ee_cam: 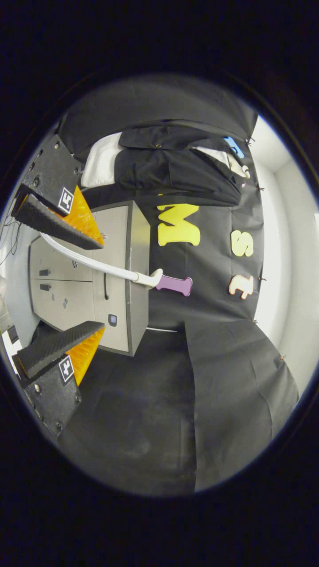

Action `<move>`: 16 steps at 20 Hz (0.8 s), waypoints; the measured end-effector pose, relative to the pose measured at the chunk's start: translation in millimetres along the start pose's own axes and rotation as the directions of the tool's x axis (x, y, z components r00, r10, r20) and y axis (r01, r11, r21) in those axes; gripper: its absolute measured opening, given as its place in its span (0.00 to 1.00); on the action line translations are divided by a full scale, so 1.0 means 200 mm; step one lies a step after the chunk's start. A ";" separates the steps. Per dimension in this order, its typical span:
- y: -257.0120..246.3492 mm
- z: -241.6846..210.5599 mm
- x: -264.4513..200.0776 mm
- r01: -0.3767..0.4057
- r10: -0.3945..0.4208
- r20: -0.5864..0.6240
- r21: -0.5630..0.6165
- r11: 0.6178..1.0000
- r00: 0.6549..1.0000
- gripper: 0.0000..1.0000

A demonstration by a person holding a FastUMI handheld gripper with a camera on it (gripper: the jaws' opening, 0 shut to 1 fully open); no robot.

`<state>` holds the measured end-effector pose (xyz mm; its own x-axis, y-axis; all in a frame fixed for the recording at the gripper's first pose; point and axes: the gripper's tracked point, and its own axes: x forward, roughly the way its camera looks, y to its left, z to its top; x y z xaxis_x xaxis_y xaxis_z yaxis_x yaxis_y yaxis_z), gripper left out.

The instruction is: Iron the clothes twice with a garment steamer, once on the left side and once on the right side.

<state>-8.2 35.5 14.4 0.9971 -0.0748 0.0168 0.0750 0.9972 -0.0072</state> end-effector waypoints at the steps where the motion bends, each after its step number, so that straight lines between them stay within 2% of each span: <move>1: 0.00 0.03 0.02 0.003 -0.003 0.000 0.005 1.000 1.000 1.00; 9: -0.05 0.35 0.36 -0.003 0.002 0.033 0.026 1.000 0.999 1.00; 14: -0.03 0.52 0.73 -0.057 0.057 0.017 0.037 0.998 0.998 1.00; 16: -0.03 0.52 0.89 -0.068 0.069 -0.019 0.043 0.997 0.997 1.00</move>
<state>167.9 16.9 120.8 1.0000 -0.0061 -0.0024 0.0062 0.9994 0.0351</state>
